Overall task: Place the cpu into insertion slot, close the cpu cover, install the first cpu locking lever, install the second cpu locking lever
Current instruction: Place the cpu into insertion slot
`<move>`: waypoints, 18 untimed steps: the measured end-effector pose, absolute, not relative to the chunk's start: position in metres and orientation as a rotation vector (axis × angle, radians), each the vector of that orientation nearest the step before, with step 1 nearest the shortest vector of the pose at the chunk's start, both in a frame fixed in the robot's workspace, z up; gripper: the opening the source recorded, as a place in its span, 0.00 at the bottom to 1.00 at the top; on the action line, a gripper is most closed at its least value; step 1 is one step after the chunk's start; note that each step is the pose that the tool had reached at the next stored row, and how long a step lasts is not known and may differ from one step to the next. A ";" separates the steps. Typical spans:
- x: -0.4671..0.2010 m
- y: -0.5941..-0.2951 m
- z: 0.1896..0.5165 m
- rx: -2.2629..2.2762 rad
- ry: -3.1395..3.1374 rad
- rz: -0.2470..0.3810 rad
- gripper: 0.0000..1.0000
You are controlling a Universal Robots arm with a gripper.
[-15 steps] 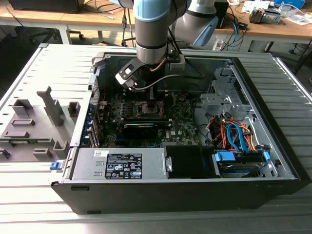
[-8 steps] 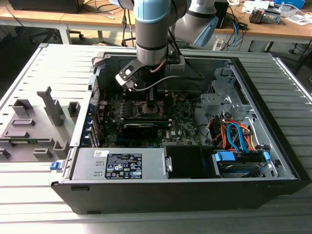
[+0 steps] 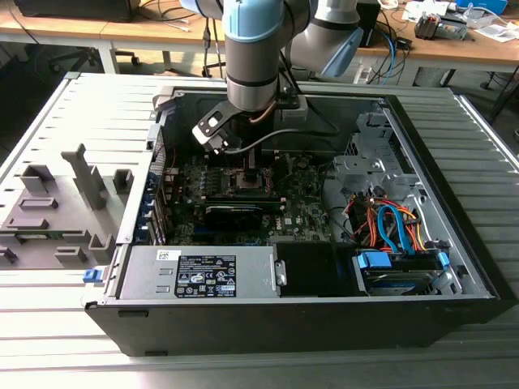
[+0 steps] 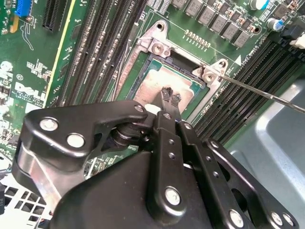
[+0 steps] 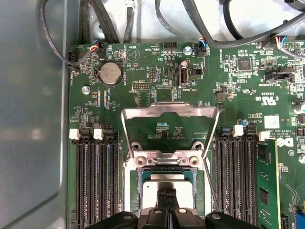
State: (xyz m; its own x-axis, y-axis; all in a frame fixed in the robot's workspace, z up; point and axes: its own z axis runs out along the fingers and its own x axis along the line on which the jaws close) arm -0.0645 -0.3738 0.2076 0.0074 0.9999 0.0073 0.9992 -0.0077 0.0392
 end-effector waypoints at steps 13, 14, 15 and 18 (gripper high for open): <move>-0.064 -0.374 0.217 2.213 2.196 0.050 0.11; -0.064 -0.374 0.224 2.213 2.196 0.049 0.11; -0.064 -0.374 0.226 2.213 2.196 0.049 0.11; -0.065 -0.374 0.234 2.213 2.196 0.049 0.11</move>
